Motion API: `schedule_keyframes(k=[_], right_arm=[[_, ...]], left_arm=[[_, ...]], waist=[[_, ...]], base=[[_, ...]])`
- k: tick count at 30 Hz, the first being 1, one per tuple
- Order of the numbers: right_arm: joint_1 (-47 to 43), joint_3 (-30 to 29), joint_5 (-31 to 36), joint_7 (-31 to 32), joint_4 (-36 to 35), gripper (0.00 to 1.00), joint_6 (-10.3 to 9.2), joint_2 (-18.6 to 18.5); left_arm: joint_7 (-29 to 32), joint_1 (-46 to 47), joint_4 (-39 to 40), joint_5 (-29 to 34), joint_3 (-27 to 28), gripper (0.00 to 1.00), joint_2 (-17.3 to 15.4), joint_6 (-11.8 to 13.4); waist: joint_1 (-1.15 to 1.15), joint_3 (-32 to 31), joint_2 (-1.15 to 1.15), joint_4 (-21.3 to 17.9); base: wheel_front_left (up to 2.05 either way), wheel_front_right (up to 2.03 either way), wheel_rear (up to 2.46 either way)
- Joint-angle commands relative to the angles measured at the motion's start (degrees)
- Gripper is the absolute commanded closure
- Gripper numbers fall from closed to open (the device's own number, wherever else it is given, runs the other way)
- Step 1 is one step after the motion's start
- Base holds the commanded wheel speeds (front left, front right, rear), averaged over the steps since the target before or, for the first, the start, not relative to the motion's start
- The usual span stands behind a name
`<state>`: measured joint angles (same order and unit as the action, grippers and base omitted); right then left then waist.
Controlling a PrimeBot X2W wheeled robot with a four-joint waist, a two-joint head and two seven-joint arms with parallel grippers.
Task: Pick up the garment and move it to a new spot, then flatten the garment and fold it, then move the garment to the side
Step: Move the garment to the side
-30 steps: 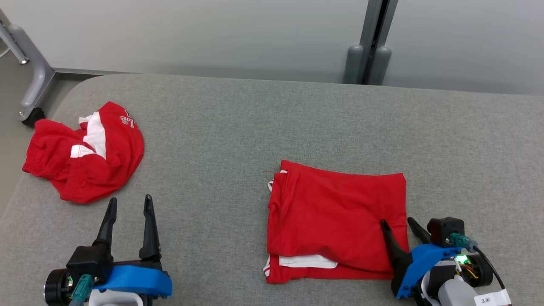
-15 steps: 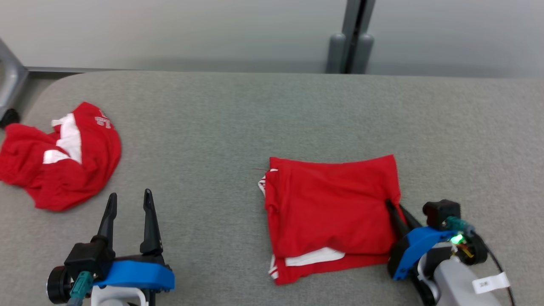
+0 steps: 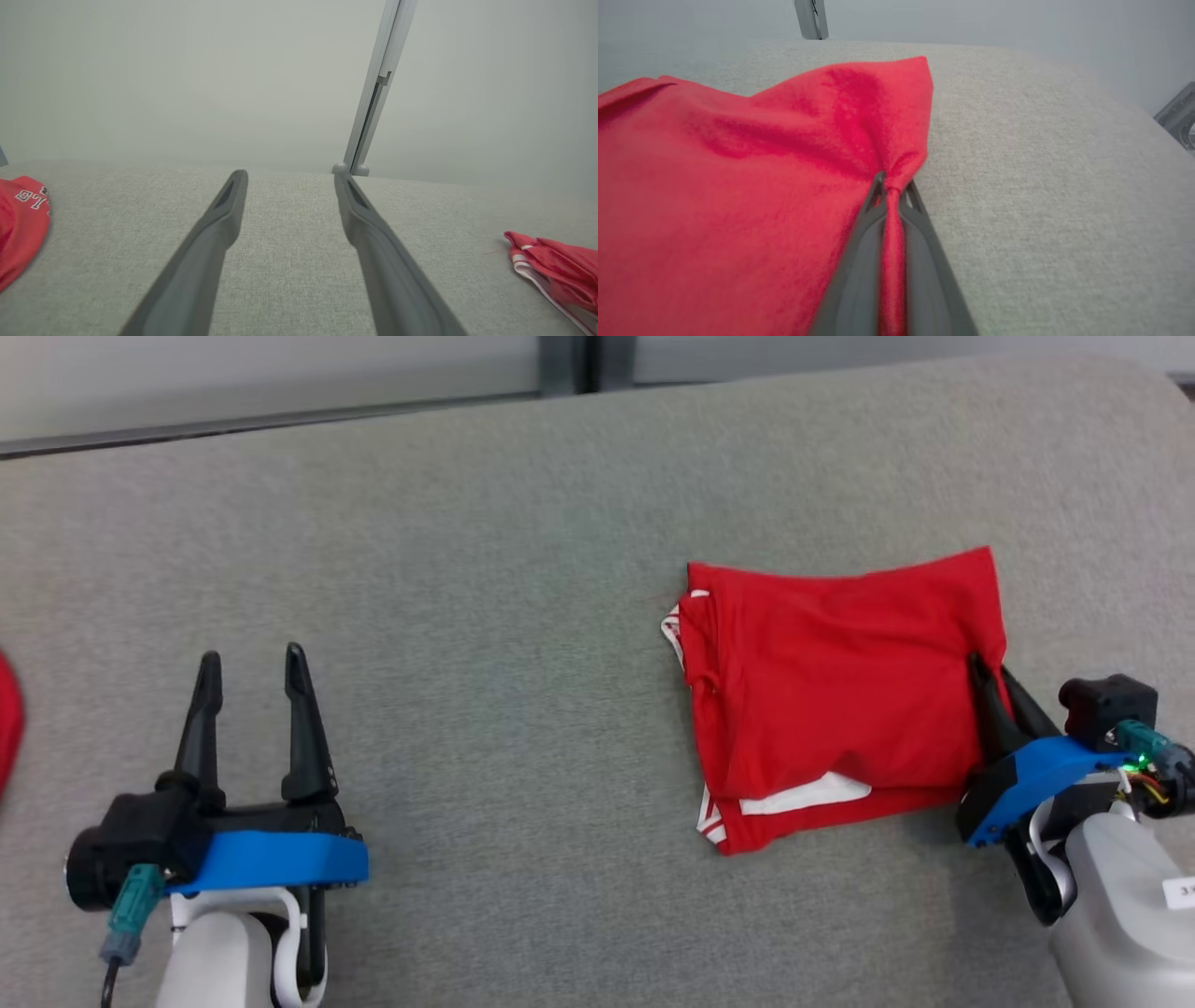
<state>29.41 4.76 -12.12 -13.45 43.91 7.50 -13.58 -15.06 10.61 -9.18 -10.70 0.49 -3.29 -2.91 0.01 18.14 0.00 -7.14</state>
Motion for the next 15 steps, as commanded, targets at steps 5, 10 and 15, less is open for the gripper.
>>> schedule_keyframes(k=[5,10,15], right_arm=[[2.4,-0.3,0.7,-0.3,-2.4,1.00,-0.01,-0.8],[5.1,0.1,1.5,0.6,-4.1,1.00,-0.01,-1.6],[9.7,0.3,2.2,2.5,-5.6,1.00,-0.01,-4.4]], left_arm=[[-0.1,2.6,1.1,1.0,0.4,0.00,-0.8,-0.6],[-0.1,3.9,1.5,1.5,0.5,0.00,-1.0,-1.1],[-0.1,4.1,2.3,1.8,0.8,0.00,-1.1,-1.4]], waist=[[-0.01,2.1,0.00,-1.9],[-0.01,3.1,0.00,-2.0],[-0.01,4.7,0.00,-1.3]], base=[[0.00,0.00,0.00],[0.00,0.00,0.00],[0.00,0.00,0.00]])
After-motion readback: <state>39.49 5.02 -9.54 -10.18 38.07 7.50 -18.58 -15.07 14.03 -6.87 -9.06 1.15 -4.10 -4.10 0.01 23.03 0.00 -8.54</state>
